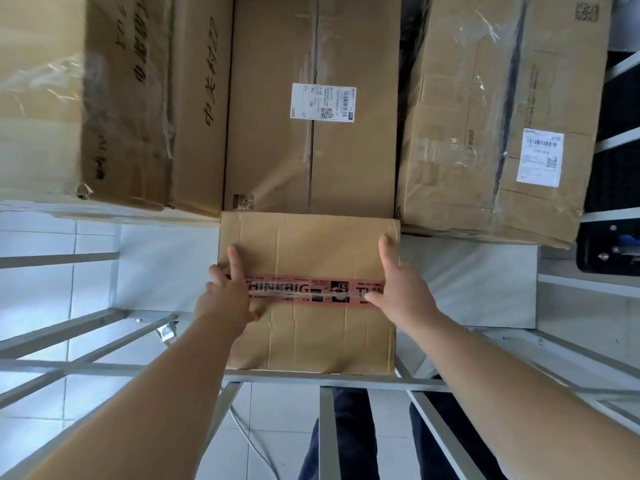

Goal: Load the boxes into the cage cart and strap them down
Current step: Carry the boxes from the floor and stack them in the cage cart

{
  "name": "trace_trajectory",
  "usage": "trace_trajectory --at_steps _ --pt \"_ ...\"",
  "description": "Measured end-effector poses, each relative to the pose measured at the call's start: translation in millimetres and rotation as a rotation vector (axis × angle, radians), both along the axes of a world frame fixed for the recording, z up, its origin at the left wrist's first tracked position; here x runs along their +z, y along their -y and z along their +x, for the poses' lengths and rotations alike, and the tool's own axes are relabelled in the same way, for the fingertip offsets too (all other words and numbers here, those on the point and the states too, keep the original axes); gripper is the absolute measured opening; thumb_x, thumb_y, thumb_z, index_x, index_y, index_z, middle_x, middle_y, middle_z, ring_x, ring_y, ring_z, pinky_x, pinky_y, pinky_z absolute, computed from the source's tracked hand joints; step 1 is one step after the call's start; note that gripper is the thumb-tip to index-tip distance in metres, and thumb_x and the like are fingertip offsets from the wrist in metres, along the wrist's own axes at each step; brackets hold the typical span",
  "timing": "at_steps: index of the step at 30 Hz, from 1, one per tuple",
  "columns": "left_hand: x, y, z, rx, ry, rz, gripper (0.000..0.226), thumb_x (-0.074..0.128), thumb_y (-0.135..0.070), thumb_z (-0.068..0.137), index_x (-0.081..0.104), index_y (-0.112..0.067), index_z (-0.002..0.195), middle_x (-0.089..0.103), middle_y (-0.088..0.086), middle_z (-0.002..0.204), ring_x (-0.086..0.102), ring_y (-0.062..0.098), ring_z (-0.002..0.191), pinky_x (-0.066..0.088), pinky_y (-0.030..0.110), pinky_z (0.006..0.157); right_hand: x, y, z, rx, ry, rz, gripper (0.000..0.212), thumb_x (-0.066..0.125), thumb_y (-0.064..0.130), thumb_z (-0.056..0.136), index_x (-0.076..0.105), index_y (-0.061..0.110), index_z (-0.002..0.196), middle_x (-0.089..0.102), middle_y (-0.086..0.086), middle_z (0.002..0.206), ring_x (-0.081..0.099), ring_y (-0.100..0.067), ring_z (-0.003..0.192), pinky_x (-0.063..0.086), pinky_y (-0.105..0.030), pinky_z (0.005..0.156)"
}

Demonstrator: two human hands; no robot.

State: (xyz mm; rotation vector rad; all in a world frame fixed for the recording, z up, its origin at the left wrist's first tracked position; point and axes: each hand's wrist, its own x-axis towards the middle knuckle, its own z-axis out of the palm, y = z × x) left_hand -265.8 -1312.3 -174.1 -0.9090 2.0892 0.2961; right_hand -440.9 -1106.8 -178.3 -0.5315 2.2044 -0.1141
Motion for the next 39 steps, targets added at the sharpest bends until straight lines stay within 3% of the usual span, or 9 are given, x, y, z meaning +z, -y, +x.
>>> trace_trajectory --at_steps 4,5,7,9,15,23,26,31,39 --pt "-3 7 2 -0.094 0.069 -0.080 0.129 0.069 -0.063 0.072 -0.021 -0.007 0.146 0.015 0.028 0.145 0.044 0.035 0.123 0.042 0.041 0.100 -6 1 5 0.040 -0.037 -0.004 0.102 0.067 0.038 0.086 -0.012 0.035 0.149 0.044 -0.017 0.129 0.057 -0.018 0.075 0.048 -0.028 0.063" --pt "0 9 1 -0.117 0.063 -0.112 0.127 0.068 -0.066 0.071 -0.016 -0.008 0.147 0.011 0.028 0.148 0.038 0.036 0.129 0.038 0.042 0.104 -4 1 3 0.056 -0.051 0.003 0.100 0.068 0.039 0.085 -0.007 0.033 0.150 0.036 -0.019 0.140 0.060 -0.026 0.094 0.051 -0.033 0.073" --pt "8 10 -7 -0.160 0.009 -0.173 0.112 0.061 -0.067 0.077 -0.002 -0.008 0.149 0.009 0.023 0.153 0.024 0.036 0.139 0.028 0.044 0.113 3 2 -5 0.123 -0.130 -0.008 0.092 0.069 0.038 0.084 0.008 0.024 0.152 0.015 -0.019 0.155 0.037 -0.037 0.133 0.039 -0.041 0.103" --pt "16 7 -19 -0.208 -0.080 -0.173 0.089 0.054 -0.056 0.088 0.012 -0.007 0.149 0.014 0.015 0.155 0.016 0.032 0.143 0.019 0.043 0.117 15 6 -16 0.184 -0.183 -0.058 0.078 0.065 0.035 0.088 0.021 0.014 0.150 0.013 -0.016 0.158 0.017 -0.032 0.144 0.023 -0.040 0.116" --pt "66 -10 -80 -0.144 -0.379 -0.190 0.038 0.050 -0.036 0.094 0.050 -0.012 0.124 0.052 0.004 0.132 0.043 0.024 0.126 0.033 0.036 0.106 69 15 -53 0.217 -0.334 -0.227 0.053 0.054 0.023 0.095 0.038 0.002 0.141 0.037 -0.013 0.149 0.036 -0.028 0.135 0.030 -0.037 0.112" --pt "194 -56 -143 -0.124 -0.730 -0.226 0.003 0.048 -0.018 0.088 0.049 -0.015 0.088 0.060 0.002 0.101 0.053 0.024 0.103 0.036 0.031 0.095 190 -13 -90 0.223 -0.526 -0.368 0.045 0.053 0.025 0.094 0.045 0.003 0.133 0.043 -0.012 0.143 0.040 -0.029 0.130 0.034 -0.036 0.109" --pt "253 -78 -154 -0.145 -0.825 -0.247 0.005 0.048 -0.019 0.085 0.044 -0.017 0.082 0.057 0.000 0.093 0.054 0.025 0.096 0.040 0.032 0.091 252 -34 -99 0.205 -0.606 -0.409 0.049 0.050 0.025 0.096 0.041 0.004 0.139 0.040 -0.011 0.147 0.036 -0.027 0.134 0.028 -0.035 0.112" --pt "345 -121 -161 -0.191 -0.981 -0.287 0.030 0.055 -0.029 0.090 0.061 -0.012 0.114 0.062 0.003 0.122 0.053 0.025 0.117 0.036 0.034 0.103 354 -85 -100 0.146 -0.742 -0.416 0.050 0.046 0.031 0.098 0.039 0.007 0.141 0.040 -0.009 0.148 0.037 -0.024 0.135 0.028 -0.033 0.112" --pt "450 -186 -166 -0.429 -1.103 -0.217 0.036 0.051 -0.040 0.091 0.059 -0.018 0.119 0.061 0.001 0.126 0.052 0.024 0.118 0.034 0.035 0.105 471 -177 -62 -0.013 -0.880 -0.356 0.052 0.042 0.032 0.099 0.038 0.006 0.143 0.039 -0.009 0.148 0.032 -0.022 0.139 0.024 -0.034 0.117"
